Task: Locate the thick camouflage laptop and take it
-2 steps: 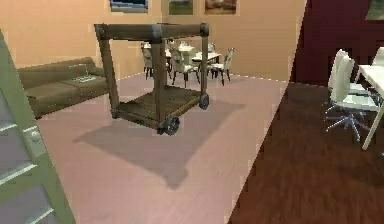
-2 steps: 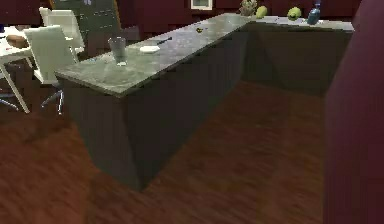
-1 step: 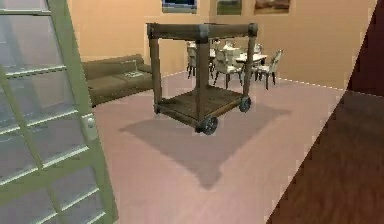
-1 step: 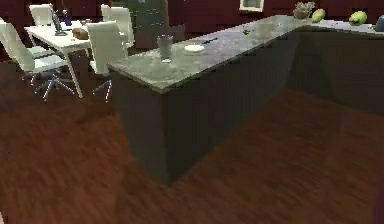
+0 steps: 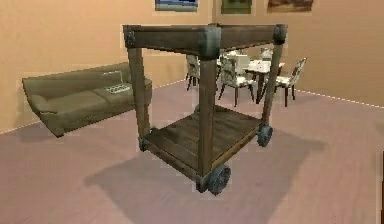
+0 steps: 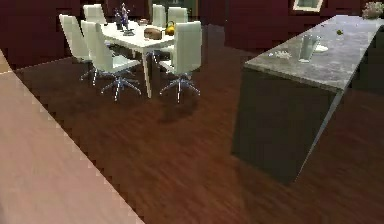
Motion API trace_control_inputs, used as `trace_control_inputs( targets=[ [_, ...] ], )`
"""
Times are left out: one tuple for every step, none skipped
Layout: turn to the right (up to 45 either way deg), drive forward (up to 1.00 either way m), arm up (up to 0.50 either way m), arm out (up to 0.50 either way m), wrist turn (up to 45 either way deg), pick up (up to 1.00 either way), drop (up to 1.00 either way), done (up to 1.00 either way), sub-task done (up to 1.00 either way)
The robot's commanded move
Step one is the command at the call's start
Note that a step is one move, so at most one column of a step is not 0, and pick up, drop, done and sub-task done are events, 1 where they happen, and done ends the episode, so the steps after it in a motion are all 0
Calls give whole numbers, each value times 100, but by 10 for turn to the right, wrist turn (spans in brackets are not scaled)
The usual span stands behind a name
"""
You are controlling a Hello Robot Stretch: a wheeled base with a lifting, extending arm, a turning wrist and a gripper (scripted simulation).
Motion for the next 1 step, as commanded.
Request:
trace_control_inputs(
  targets=[
    [-30, 0, 0, 0, 0, 0, 0, 0, 0]
  ],
)
